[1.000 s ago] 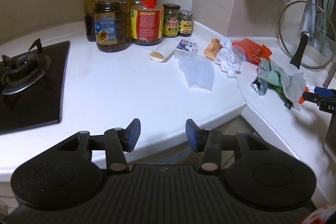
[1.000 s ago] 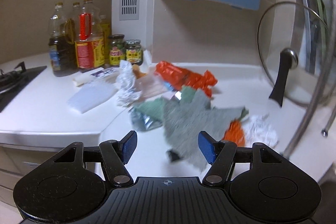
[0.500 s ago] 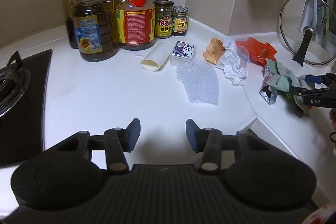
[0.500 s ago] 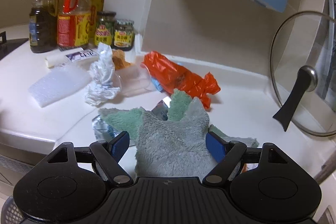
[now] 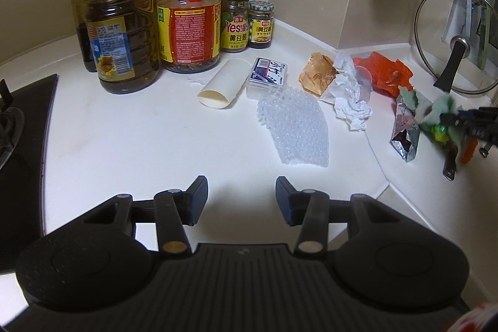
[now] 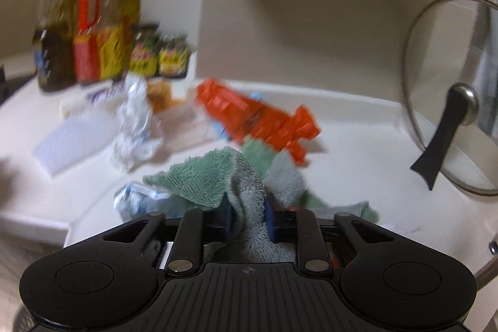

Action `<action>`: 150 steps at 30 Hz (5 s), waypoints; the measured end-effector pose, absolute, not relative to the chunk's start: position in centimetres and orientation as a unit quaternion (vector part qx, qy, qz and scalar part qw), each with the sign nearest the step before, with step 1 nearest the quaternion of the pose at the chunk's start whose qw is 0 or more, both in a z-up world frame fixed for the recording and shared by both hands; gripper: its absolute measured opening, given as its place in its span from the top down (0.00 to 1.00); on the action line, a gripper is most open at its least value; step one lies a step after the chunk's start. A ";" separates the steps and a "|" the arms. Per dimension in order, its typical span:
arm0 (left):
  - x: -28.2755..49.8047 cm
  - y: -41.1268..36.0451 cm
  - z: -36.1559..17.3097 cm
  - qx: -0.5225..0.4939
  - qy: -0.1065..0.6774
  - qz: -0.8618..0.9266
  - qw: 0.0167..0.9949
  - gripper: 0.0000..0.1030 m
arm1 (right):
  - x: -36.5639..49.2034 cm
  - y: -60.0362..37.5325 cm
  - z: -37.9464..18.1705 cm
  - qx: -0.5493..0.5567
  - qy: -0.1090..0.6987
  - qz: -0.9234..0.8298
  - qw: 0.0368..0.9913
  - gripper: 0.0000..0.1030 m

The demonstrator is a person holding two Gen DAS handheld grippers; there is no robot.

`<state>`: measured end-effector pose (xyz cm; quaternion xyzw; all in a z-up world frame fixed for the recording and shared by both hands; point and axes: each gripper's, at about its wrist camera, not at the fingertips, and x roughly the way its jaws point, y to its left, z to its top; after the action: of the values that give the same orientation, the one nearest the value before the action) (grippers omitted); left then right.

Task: Collect trash
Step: 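Grasp the green towel with the right tool and lift it, then grasp the clear bubble wrap with the left tool while the right tool holds the towel, then carry the bubble wrap and towel down to the wastebasket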

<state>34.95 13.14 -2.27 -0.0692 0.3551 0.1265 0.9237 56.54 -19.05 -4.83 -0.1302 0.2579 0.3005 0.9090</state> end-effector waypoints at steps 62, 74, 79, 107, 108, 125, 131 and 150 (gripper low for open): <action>45.6 11.8 -5.9 -0.042 0.354 0.025 0.934 0.88 | 46.7 -30.2 15.8 0.107 0.036 0.215 0.970 0.89; 39.4 11.2 -1.5 -0.053 0.336 0.054 0.939 0.88 | 44.9 -30.3 15.1 0.123 0.058 0.268 0.954 0.89; 36.0 10.1 -0.2 -0.057 0.327 0.071 0.941 0.88 | 43.3 -29.9 15.2 0.130 0.071 0.313 0.938 0.89; 20.4 5.8 -2.7 -0.098 0.362 0.077 0.924 0.88 | 33.2 -19.8 7.8 0.137 0.234 0.491 0.828 0.89; 20.4 5.9 -3.1 -0.099 0.368 0.075 0.922 0.88 | 33.1 -19.1 7.0 0.133 0.246 0.487 0.828 0.89; 20.9 6.3 -10.3 -0.116 0.448 0.050 0.885 0.88 | 32.8 -13.2 -8.8 0.037 0.405 0.411 0.816 0.89; 20.9 6.1 -12.5 -0.123 0.466 0.047 0.875 0.88 | 33.0 -12.3 -13.7 0.015 0.441 0.392 0.807 0.89; 21.9 5.6 -17.3 -0.136 0.511 0.048 0.847 0.88 | 33.7 -11.6 -22.8 -0.021 0.510 0.326 0.796 0.61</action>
<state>21.93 5.58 -17.30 -0.1358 0.5114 0.0479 0.8472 33.74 -11.62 -22.77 -0.0207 0.5103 0.3255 0.7958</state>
